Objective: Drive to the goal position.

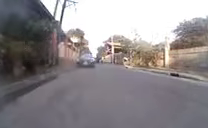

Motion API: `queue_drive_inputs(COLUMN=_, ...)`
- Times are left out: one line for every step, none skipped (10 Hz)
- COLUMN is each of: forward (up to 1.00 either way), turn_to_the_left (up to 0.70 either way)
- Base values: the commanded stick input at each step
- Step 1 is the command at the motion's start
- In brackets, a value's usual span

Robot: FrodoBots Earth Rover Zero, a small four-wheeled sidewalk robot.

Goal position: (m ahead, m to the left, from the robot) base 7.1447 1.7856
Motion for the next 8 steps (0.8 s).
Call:
queue_drive_inputs(forward=1.0, turn_to_the_left=0.01)
queue_drive_inputs(forward=1.0, turn_to_the_left=0.01)
queue_drive_inputs(forward=1.0, turn_to_the_left=-0.33)
queue_drive_inputs(forward=1.0, turn_to_the_left=-0.39)
queue_drive_inputs(forward=1.0, turn_to_the_left=-0.39)
queue_drive_inputs(forward=1.0, turn_to_the_left=-0.05)
queue_drive_inputs(forward=1.0, turn_to_the_left=0.01)
queue_drive_inputs(forward=1.0, turn_to_the_left=0.01)
